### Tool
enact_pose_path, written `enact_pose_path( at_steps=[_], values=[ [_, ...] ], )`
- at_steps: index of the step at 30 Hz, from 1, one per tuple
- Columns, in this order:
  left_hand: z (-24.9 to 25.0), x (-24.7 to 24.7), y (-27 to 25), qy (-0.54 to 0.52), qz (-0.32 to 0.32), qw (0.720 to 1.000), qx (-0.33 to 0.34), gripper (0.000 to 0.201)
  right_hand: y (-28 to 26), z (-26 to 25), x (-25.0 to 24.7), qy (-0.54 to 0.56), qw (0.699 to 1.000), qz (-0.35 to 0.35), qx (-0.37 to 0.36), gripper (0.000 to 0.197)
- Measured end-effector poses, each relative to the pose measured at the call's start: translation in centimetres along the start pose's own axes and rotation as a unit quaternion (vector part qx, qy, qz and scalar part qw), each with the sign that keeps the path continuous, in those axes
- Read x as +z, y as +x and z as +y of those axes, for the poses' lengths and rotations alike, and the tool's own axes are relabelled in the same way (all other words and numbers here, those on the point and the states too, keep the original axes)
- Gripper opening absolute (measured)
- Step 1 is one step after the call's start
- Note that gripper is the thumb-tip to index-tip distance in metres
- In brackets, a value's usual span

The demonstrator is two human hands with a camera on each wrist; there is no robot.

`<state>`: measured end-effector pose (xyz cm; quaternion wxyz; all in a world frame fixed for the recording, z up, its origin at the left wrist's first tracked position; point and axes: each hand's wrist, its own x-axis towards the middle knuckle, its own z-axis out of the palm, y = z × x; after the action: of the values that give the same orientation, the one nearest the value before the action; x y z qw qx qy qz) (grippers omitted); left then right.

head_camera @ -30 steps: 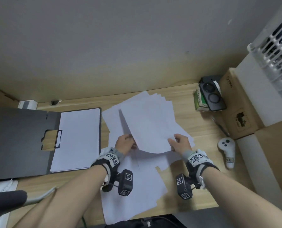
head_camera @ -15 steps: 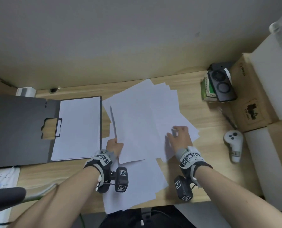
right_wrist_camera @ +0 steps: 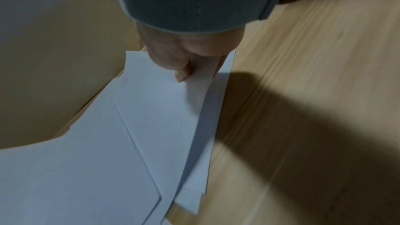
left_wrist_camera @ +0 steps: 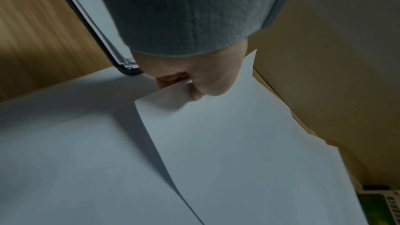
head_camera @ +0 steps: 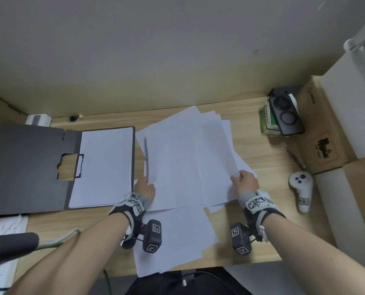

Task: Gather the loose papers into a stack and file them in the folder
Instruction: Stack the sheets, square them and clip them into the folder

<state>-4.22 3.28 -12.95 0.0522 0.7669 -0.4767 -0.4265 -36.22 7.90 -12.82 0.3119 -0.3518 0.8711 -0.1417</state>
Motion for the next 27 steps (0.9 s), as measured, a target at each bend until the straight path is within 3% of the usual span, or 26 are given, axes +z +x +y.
enact_pose_path(
  at_steps=[5, 9, 13, 16, 19, 22, 23, 26, 27],
  values=[
    [1.3, -2.1, -0.5, 0.054, 0.023, 0.998, -0.023, 0.037, 0.8, -0.4, -3.3, 0.040, 0.996, 0.080, 0.023, 0.016],
    [1.4, -3.3, -0.7, 0.063, 0.025, 0.997, -0.028, 0.032, 1.0, -1.7, -5.6, 0.084, 0.988, 0.125, 0.016, 0.021],
    [1.6, -3.0, -0.7, 0.028, 0.005, 0.999, -0.027, 0.032, 0.0, -3.0, -5.4, 0.119, 0.989, 0.085, -0.001, 0.022],
    [1.7, -2.1, -0.5, -0.022, -0.049, 0.999, -0.010, 0.034, -1.0, -3.4, -3.4, 0.146, 0.989, 0.032, -0.003, 0.034],
    [1.0, -1.0, -0.4, -0.052, -0.062, 0.996, -0.043, 0.038, -1.8, -3.2, 0.0, 0.145, 0.988, -0.057, -0.017, 0.029],
    [1.2, -0.2, -0.7, -0.089, -0.043, 0.990, -0.098, 0.016, -3.1, -3.2, 2.8, 0.118, 0.984, -0.132, -0.034, 0.030],
    [1.2, -0.1, -1.2, -0.105, -0.044, 0.987, -0.112, 0.017, -3.4, -3.1, 3.6, 0.106, 0.982, -0.150, -0.036, 0.030],
    [-0.4, 1.2, -0.8, -0.112, -0.055, 0.987, -0.102, 0.060, -4.3, -2.7, 5.1, 0.065, 0.979, -0.191, -0.041, 0.024],
    [-0.9, 1.3, -0.9, -0.108, -0.065, 0.988, -0.085, 0.056, -4.4, -2.7, 5.3, 0.053, 0.978, -0.199, -0.040, 0.025]
  ],
)
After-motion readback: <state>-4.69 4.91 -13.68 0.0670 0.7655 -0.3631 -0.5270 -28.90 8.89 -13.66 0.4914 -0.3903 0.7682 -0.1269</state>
